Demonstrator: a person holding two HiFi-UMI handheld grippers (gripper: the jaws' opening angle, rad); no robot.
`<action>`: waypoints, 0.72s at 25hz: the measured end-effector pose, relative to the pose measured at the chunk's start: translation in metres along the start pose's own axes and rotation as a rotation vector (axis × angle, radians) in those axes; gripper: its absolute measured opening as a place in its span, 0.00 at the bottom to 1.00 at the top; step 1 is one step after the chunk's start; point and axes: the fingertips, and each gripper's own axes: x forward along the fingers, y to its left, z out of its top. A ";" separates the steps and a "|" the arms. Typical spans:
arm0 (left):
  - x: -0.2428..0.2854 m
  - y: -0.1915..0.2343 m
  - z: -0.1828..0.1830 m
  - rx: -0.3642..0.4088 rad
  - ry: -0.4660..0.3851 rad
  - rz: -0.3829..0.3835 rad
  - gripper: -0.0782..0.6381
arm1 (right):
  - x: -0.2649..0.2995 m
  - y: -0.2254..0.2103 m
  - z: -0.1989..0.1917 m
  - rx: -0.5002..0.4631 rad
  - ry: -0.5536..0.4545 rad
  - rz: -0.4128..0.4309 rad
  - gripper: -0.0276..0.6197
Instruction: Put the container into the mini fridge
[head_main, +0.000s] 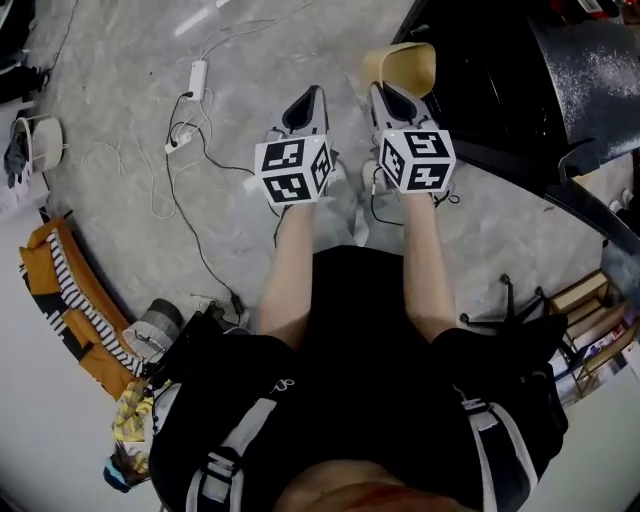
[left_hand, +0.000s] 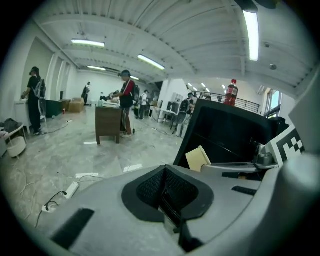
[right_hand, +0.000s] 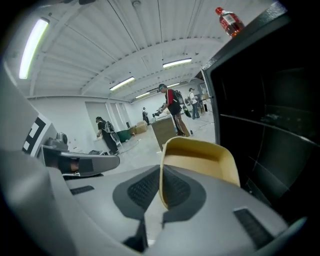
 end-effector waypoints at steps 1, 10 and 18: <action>0.007 -0.004 -0.005 0.006 0.022 -0.019 0.12 | 0.000 -0.008 -0.007 0.003 0.015 -0.027 0.07; 0.054 -0.040 -0.037 0.080 0.143 -0.128 0.12 | 0.012 -0.108 -0.073 -0.061 0.171 -0.275 0.07; 0.070 -0.044 -0.048 0.124 0.206 -0.147 0.12 | 0.028 -0.200 -0.103 -0.066 0.281 -0.498 0.07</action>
